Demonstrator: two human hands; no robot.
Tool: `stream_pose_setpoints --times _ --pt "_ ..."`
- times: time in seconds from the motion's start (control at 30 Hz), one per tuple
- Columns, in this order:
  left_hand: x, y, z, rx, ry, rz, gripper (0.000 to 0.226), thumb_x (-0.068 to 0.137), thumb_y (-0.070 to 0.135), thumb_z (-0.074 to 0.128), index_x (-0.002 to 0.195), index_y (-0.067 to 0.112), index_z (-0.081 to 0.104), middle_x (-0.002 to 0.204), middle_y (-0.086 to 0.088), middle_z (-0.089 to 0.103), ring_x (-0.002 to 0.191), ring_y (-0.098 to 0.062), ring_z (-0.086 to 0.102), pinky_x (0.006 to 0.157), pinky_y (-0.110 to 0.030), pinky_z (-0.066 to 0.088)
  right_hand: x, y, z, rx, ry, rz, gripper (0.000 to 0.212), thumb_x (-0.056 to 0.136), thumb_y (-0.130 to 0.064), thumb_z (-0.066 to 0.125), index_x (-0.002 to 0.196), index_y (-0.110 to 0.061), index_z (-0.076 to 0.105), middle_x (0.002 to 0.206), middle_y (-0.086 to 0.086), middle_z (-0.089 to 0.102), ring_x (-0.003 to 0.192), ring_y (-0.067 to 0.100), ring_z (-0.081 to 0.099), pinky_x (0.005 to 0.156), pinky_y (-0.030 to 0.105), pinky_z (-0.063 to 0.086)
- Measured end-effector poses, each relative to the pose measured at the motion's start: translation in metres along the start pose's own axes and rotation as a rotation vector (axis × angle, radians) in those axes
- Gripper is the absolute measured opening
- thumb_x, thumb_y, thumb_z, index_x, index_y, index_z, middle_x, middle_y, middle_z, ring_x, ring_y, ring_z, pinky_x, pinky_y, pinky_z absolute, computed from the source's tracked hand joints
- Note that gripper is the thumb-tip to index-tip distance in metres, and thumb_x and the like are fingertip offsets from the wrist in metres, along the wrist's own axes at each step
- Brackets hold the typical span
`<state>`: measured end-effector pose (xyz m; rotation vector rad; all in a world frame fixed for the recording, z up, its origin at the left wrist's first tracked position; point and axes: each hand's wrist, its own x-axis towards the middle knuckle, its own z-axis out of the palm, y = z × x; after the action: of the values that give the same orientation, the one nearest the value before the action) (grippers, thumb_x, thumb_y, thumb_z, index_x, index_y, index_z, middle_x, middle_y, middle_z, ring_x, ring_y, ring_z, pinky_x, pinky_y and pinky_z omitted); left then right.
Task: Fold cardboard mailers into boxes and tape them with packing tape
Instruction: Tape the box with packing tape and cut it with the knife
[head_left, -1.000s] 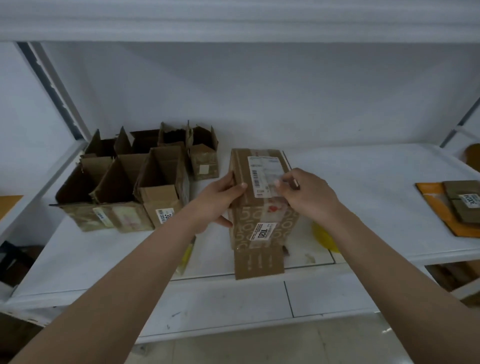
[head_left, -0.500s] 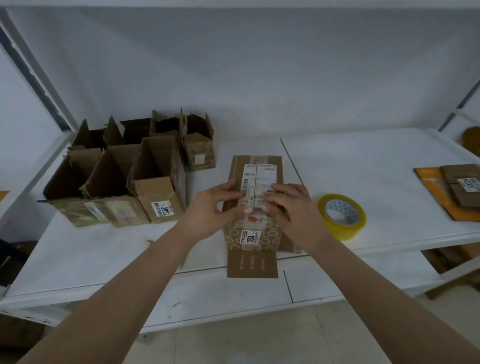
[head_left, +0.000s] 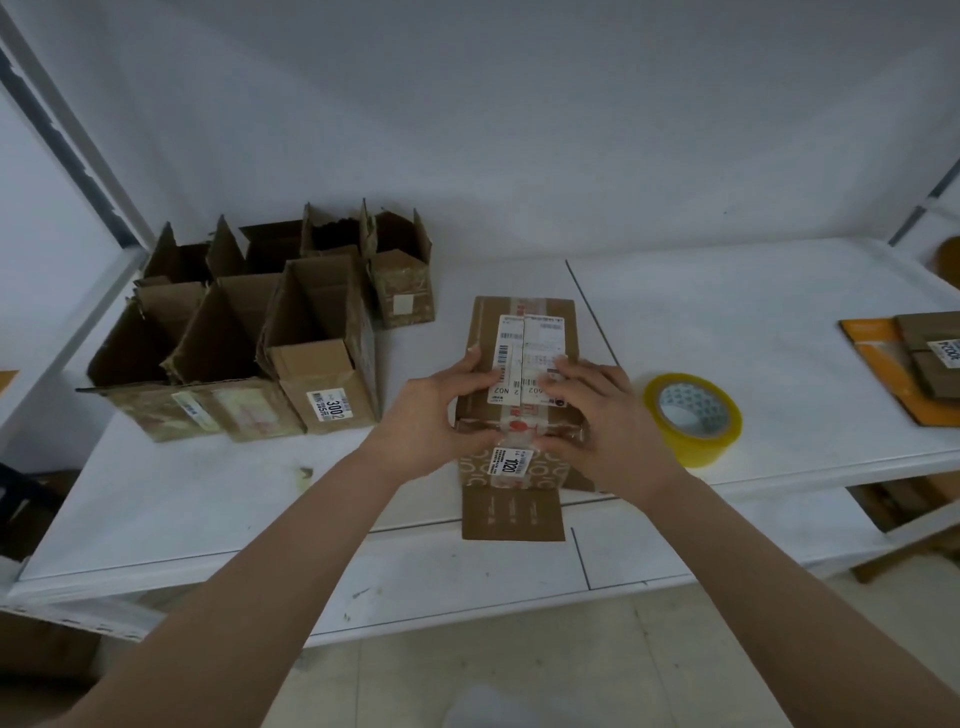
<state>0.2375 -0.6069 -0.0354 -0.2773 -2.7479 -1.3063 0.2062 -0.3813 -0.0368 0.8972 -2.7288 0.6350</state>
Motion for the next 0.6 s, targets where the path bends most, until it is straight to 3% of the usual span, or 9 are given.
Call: stream_pose_setpoints --times 0.17,0.3,0.4,0.5,0.6 --pt "0.000 0.004 0.001 -0.014 0.010 -0.034 0.068 0.071 0.019 0.085 0.134 0.018 0.058 0.153 -0.005 0.036 0.137 -0.008 0.037 0.107 -0.037 0.044 0.007 -0.013 0.002 0.005 0.073 0.094 0.055 0.072 -0.046 0.079 0.109 -0.005 0.069 0.119 0.013 0.065 0.110 0.033 0.053 0.089 0.039 0.047" --pt "0.003 0.002 -0.018 -0.086 -0.216 -0.090 0.062 0.082 0.024 0.076 0.138 0.028 0.052 0.158 0.007 0.025 0.140 -0.002 0.029 0.114 -0.023 0.032 0.004 -0.009 0.001 0.011 -0.002 0.079 0.059 0.074 -0.041 0.079 0.119 -0.006 0.066 0.131 0.013 0.059 0.120 0.034 0.048 0.100 0.041 0.042" --pt "0.008 0.002 -0.034 -0.234 -0.346 -0.186 0.044 0.097 0.014 0.054 0.136 0.035 0.054 0.158 0.019 0.020 0.139 -0.004 0.032 0.104 -0.027 0.043 0.005 -0.007 -0.001 0.011 -0.021 0.084 0.062 0.075 -0.046 0.076 0.124 -0.010 0.063 0.138 0.009 0.054 0.127 0.031 0.043 0.104 0.039 0.037" --pt "0.011 -0.002 -0.040 -0.202 -0.428 -0.158 0.065 0.091 -0.011 0.045 0.138 0.034 0.051 0.158 0.018 0.018 0.142 -0.003 0.026 0.109 -0.022 0.036 0.009 -0.015 0.001 0.012 0.033 0.157 0.073 0.071 -0.065 0.061 0.119 -0.011 0.065 0.134 0.008 0.057 0.120 0.029 0.046 0.099 0.039 0.041" --pt "0.013 -0.006 -0.044 -0.080 -0.492 -0.073 0.073 0.087 -0.013 0.054 0.144 0.031 0.043 0.159 0.014 0.013 0.142 0.001 0.021 0.110 -0.012 0.030 0.010 -0.023 0.009 -0.104 0.065 0.162 0.073 0.071 -0.066 0.066 0.117 -0.009 0.061 0.126 0.009 0.060 0.114 0.030 0.049 0.094 0.039 0.045"
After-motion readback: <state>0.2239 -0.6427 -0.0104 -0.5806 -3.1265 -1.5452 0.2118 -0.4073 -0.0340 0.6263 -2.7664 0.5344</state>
